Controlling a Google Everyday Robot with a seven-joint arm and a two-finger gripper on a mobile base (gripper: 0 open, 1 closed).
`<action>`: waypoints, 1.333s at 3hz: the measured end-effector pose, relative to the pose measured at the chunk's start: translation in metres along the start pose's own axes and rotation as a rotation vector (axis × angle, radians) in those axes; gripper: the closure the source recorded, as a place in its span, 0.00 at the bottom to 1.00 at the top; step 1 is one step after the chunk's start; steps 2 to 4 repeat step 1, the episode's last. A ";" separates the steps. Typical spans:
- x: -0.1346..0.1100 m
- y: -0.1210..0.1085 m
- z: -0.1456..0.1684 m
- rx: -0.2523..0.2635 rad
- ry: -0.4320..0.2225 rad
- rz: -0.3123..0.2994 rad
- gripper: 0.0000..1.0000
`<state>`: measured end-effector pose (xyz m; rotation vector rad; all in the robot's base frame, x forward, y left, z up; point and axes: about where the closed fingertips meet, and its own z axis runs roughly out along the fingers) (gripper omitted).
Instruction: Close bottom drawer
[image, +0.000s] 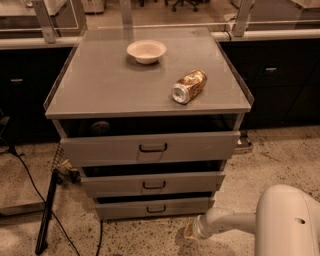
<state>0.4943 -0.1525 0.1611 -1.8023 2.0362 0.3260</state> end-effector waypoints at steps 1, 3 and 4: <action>-0.002 0.010 0.004 -0.037 0.002 -0.007 0.73; -0.002 0.010 0.004 -0.037 0.002 -0.007 0.73; -0.002 0.010 0.004 -0.037 0.002 -0.007 0.73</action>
Offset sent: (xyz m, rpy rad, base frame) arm 0.0000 0.0000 0.0000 0.0000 0.0000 0.0000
